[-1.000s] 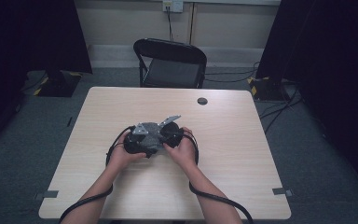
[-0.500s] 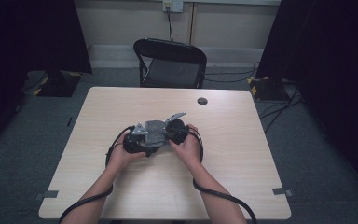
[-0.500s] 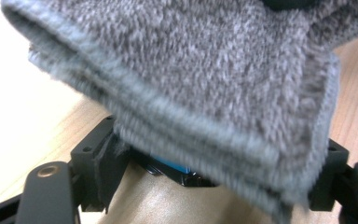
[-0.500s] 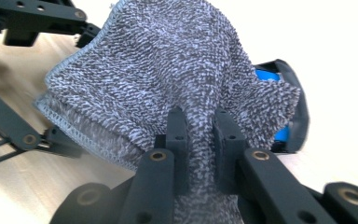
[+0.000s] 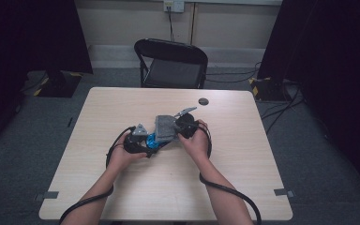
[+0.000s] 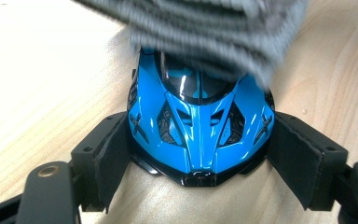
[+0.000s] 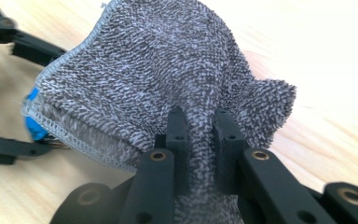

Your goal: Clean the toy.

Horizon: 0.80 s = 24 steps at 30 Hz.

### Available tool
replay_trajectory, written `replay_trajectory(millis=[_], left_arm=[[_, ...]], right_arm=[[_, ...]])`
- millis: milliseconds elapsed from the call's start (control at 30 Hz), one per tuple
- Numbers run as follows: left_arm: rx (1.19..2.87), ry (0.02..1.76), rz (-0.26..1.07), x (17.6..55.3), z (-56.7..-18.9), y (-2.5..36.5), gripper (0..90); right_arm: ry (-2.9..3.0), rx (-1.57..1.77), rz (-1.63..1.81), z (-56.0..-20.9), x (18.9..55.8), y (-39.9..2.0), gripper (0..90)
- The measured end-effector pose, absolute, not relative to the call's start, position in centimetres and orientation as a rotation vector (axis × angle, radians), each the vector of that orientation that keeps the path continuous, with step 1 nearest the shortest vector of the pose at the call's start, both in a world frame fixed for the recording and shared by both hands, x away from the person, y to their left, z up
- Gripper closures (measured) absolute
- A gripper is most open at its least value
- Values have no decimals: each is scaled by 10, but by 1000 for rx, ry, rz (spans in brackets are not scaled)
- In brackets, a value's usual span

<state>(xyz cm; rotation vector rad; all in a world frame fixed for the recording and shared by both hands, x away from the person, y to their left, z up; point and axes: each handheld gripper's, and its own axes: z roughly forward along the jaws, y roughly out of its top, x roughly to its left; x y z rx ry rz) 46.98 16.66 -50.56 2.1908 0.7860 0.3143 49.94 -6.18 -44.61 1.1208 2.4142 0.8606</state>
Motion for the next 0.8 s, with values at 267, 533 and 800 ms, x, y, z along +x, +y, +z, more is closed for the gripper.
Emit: replay_trajectory(millis=[267,533,800], left_arm=[[2193,782,314,470,-506,167,231],[2193,781,313,470,-506,167,231],[2193,781,314,470,-506,167,231]], right_arm=[[2380,1182,825,-448,509,-79,792],[2357,1225,820,-451,513,-89,792],[2330,1258,791,-452,515,-105,792]])
